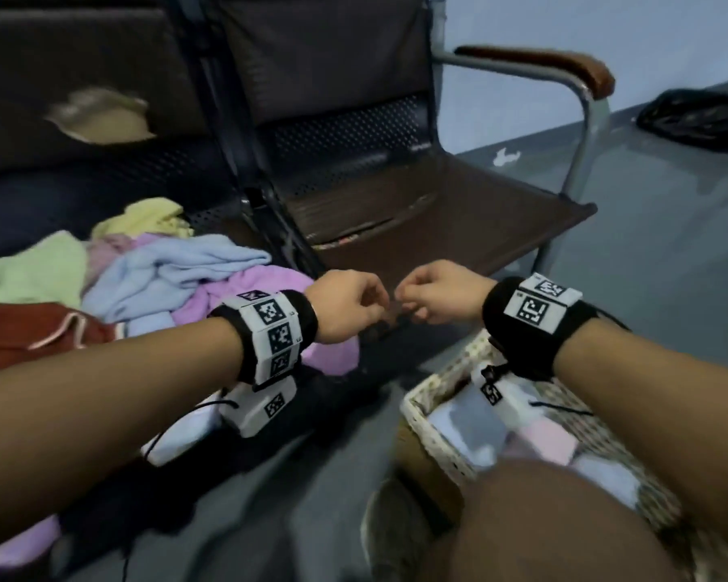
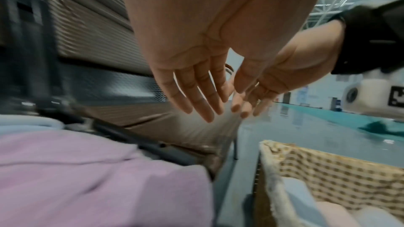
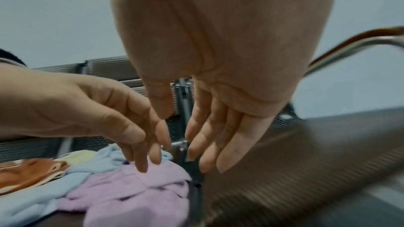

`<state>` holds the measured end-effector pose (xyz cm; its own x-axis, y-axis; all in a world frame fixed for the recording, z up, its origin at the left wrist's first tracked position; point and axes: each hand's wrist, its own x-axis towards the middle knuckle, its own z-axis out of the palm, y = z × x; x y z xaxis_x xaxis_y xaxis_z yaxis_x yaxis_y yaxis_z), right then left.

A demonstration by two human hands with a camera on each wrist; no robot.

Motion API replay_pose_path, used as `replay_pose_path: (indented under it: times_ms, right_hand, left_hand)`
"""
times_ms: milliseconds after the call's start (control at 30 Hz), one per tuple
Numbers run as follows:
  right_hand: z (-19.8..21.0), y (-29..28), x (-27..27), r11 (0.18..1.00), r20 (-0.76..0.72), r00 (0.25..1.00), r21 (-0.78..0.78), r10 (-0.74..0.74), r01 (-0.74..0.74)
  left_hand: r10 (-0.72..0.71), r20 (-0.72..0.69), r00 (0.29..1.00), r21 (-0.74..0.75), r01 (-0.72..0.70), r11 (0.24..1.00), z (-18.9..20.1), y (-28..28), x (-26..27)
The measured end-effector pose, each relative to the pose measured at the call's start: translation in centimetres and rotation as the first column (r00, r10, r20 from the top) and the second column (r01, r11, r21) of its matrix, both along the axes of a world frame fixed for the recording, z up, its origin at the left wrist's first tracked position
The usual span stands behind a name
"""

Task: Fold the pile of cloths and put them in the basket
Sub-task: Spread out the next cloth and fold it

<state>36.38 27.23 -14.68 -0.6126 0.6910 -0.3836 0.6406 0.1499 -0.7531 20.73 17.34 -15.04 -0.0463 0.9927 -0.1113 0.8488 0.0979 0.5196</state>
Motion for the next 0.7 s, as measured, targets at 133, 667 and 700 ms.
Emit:
replay_pose_path:
  times_ms: [133, 667, 700]
  right_hand:
    - [2.8, -3.2, -10.0, 0.927, 0.093, 0.961, 0.254, 0.262, -0.277]
    - [-4.0, -14.8, -26.3, 0.653, 0.425, 0.707, 0.292, 0.566, -0.698]
    - [-4.3, -14.9, -26.5, 0.668, 0.408, 0.738, 0.328, 0.538, -0.668]
  left_hand:
    - [0.146, -0.097, 0.985, 0.029, -0.144, 0.989, 0.8, -5.8, -7.3]
    - [0.377, -0.307, 0.874, -0.149, -0.435, 0.888, -5.9, -19.4, -21.9]
    - [0.377, -0.329, 0.866, -0.142, -0.440, 0.887, -5.9, -19.2, -21.9]
